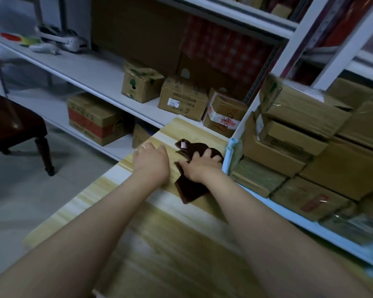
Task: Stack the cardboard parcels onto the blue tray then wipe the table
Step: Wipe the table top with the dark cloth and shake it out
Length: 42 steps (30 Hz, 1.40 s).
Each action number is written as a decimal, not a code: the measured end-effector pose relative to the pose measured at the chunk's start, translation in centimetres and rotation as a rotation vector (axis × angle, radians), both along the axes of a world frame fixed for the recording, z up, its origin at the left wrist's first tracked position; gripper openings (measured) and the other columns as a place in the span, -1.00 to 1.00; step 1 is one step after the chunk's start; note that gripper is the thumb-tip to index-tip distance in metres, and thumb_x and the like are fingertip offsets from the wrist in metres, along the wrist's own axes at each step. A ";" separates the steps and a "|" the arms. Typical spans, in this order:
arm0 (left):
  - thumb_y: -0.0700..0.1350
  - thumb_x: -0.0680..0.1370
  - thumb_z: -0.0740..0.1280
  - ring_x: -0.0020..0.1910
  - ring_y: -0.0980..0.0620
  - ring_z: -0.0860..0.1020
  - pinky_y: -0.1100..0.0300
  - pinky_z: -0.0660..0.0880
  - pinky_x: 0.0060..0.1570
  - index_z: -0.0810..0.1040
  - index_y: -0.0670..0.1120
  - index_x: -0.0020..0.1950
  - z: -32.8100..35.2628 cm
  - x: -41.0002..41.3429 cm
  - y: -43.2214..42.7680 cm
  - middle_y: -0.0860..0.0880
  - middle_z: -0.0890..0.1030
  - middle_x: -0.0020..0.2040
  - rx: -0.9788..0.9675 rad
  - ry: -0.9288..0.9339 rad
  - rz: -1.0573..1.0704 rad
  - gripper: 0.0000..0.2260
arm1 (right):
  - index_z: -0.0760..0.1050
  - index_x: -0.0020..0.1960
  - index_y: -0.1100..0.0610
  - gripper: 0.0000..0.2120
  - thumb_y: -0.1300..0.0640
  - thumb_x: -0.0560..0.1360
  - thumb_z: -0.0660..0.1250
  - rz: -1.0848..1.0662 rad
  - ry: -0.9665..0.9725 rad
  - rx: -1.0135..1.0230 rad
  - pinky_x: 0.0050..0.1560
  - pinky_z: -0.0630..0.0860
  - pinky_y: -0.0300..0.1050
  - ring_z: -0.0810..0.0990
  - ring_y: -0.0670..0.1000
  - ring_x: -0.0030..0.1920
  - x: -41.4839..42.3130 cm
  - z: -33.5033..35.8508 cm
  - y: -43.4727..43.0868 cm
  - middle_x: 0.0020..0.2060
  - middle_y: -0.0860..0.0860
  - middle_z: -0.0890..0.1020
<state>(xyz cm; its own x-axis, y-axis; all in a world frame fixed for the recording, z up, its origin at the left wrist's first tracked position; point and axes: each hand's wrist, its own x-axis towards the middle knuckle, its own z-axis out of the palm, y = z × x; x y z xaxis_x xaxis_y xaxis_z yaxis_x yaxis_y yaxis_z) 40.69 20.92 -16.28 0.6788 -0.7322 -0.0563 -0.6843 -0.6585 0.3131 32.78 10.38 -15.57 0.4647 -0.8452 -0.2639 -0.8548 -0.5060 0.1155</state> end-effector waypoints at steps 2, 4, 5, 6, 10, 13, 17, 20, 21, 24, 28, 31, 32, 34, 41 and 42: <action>-0.14 0.58 0.20 0.37 -0.25 0.30 -0.08 0.28 0.36 0.30 -0.06 0.45 0.1 -0.9 1.7 -0.23 0.34 0.38 0.036 -0.012 0.014 -0.58 | -0.01 0.62 0.05 -0.13 -0.47 0.51 -0.02 0.106 0.059 0.041 0.45 0.15 0.26 0.00 0.40 0.51 -1.3 1.0 2.2 0.57 0.15 -0.02; -0.07 0.57 0.25 0.37 -0.23 0.31 -0.06 0.29 0.33 0.30 -0.06 0.45 -0.1 -1.7 3.2 -0.22 0.36 0.38 0.029 0.004 0.027 -0.55 | -0.08 0.63 -0.03 -0.05 -0.53 0.43 0.07 0.228 0.090 0.115 0.49 0.08 0.27 -0.09 0.36 0.55 -3.0 2.2 3.8 0.59 0.12 -0.10; -0.06 0.55 0.28 0.37 -0.22 0.32 -0.05 0.31 0.31 0.30 -0.06 0.45 -0.1 -2.0 3.8 -0.21 0.36 0.37 0.013 0.016 0.032 -0.53 | -0.12 0.62 -0.09 -0.02 -0.54 0.40 0.14 0.282 0.091 0.152 0.51 0.06 0.27 -0.11 0.33 0.56 -3.8 2.7 4.2 0.59 0.10 -0.11; -0.06 0.54 0.30 0.37 -0.21 0.32 -0.03 0.32 0.29 0.31 -0.07 0.45 -0.3 -2.6 4.5 -0.20 0.37 0.36 -0.008 0.026 0.039 -0.52 | -0.15 0.62 -0.13 0.01 -0.53 0.38 0.21 0.338 0.087 0.173 0.52 0.08 0.25 -0.08 0.30 0.56 -4.6 2.9 4.7 0.59 0.08 -0.09; -0.05 0.52 0.34 0.35 -0.17 0.34 0.01 0.36 0.24 0.31 -0.09 0.41 -0.4 -4.1 6.9 -0.17 0.38 0.34 -0.034 0.049 0.072 -0.51 | -0.13 0.62 -0.12 -0.03 -0.41 0.42 0.30 0.545 0.019 0.104 0.48 0.20 0.14 0.12 0.20 0.48 -5.9 1.8 5.8 0.46 0.06 0.18; -0.12 0.56 0.25 0.35 -0.19 0.34 -0.01 0.38 0.23 0.29 -0.07 0.45 -0.5 -4.2 9.0 -0.18 0.36 0.37 -0.055 0.041 0.086 -0.55 | 0.00 0.60 -0.16 -0.29 -0.40 0.55 0.05 0.505 -0.048 -0.107 0.48 0.12 0.13 0.11 0.17 0.46 -6.5 0.0 6.3 0.44 0.04 0.20; -0.20 0.53 0.24 0.37 -0.20 0.30 -0.04 0.41 0.22 0.23 -0.06 0.49 -0.3 -3.3 12.4 -0.19 0.31 0.42 -0.061 0.055 0.155 -0.48 | 0.01 0.61 -0.10 -0.45 -0.21 0.66 -0.09 0.324 -0.166 -0.036 0.55 -0.15 0.23 -0.14 0.22 0.58 -4.2 -1.6 8.2 0.61 0.00 -0.04; -0.26 0.55 0.17 0.34 -0.23 0.33 -0.05 0.43 0.18 0.22 -0.09 0.49 -0.1 -2.7 14.4 -0.23 0.32 0.39 -0.124 0.074 0.181 -0.50 | -0.01 0.62 -0.10 -0.47 -0.18 0.67 -0.13 0.291 -0.191 0.070 0.54 -0.18 0.28 -0.18 0.23 0.59 -2.0 -1.7 9.9 0.62 -0.03 -0.06; -0.27 0.55 0.17 0.31 -0.23 0.35 -0.05 0.44 0.14 0.24 -0.09 0.48 0.0 -2.6 14.9 -0.23 0.33 0.37 -0.151 0.067 0.189 -0.52 | -0.02 0.62 -0.10 -0.45 -0.20 0.66 -0.14 0.326 -0.181 0.085 0.54 -0.19 0.29 -0.19 0.22 0.59 -1.7 -1.5 10.4 0.62 -0.03 -0.07; -0.23 0.56 0.20 0.32 -0.24 0.32 -0.05 0.42 0.14 0.24 -0.07 0.45 0.3 -2.8 15.4 -0.22 0.32 0.35 -0.183 0.072 0.237 -0.55 | 0.01 0.60 -0.19 -0.42 -0.29 0.62 -0.04 0.537 -0.179 0.113 0.54 -0.18 0.25 -0.18 0.18 0.59 -1.9 -1.2 12.5 0.62 -0.08 -0.06; -0.13 0.58 0.19 0.37 -0.23 0.28 -0.06 0.33 0.29 0.25 -0.05 0.46 0.1 -4.3 14.1 -0.21 0.32 0.39 -0.129 0.084 0.227 -0.56 | 0.18 0.55 -0.20 -0.39 -0.26 0.54 0.23 0.868 -0.242 0.144 0.55 -0.18 0.14 -0.19 0.04 0.59 -4.6 -1.6 14.2 0.60 -0.16 -0.02; -0.08 0.59 0.17 0.36 -0.21 0.31 -0.05 0.33 0.28 0.29 -0.04 0.45 -0.3 -6.4 12.4 -0.19 0.36 0.37 -0.125 0.072 0.175 -0.59 | 0.14 0.56 -0.22 -0.45 -0.22 0.60 0.13 0.768 -0.253 0.101 0.57 -0.14 0.12 -0.18 0.02 0.59 -7.1 -2.0 12.4 0.60 -0.18 -0.03; -0.04 0.59 0.18 0.35 -0.21 0.32 -0.05 0.32 0.28 0.30 -0.03 0.45 -0.3 -7.1 12.0 -0.18 0.36 0.37 -0.119 0.059 0.157 -0.59 | 0.11 0.57 -0.23 -0.48 -0.22 0.63 0.07 0.693 -0.253 0.075 0.57 -0.13 0.12 -0.17 0.03 0.60 -7.8 -2.0 11.6 0.61 -0.17 -0.02; 0.02 0.59 0.19 0.35 -0.21 0.34 -0.05 0.31 0.29 0.31 -0.03 0.44 -0.5 -8.8 10.7 -0.17 0.37 0.38 -0.096 0.024 0.094 -0.58 | 0.10 0.57 -0.24 -0.49 -0.25 0.64 -0.02 0.555 -0.267 0.048 0.57 -0.11 0.12 -0.14 0.05 0.60 -9.9 -2.3 9.9 0.61 -0.14 0.00; 0.03 0.56 0.25 0.30 -0.15 0.42 0.05 0.39 0.21 0.47 -0.02 0.34 -0.6 -14.5 5.8 -0.13 0.49 0.29 -0.124 0.039 -0.174 -0.64 | 0.41 0.45 -0.09 -0.46 -0.28 0.59 0.01 0.499 -0.460 -0.044 0.55 0.08 0.02 0.13 0.04 0.53 -19.3 -3.4 6.8 0.50 -0.08 0.32; 0.04 0.56 0.26 0.28 -0.13 0.45 0.06 0.41 0.18 0.49 0.00 0.32 -0.4 -15.3 5.1 -0.11 0.51 0.27 -0.133 0.051 -0.204 -0.65 | 0.44 0.43 -0.08 -0.48 -0.27 0.59 0.03 0.467 -0.475 -0.063 0.53 0.11 0.01 0.16 0.04 0.52 -20.5 -3.3 6.5 0.48 -0.09 0.35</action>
<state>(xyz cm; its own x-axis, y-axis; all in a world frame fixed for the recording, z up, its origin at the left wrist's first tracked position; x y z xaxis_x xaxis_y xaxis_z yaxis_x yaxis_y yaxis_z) 25.43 26.02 -16.71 0.5152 -0.8569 0.0193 -0.7797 -0.4592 0.4257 12.31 16.91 -18.87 0.8391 -0.5342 0.1031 -0.5128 -0.8399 -0.1782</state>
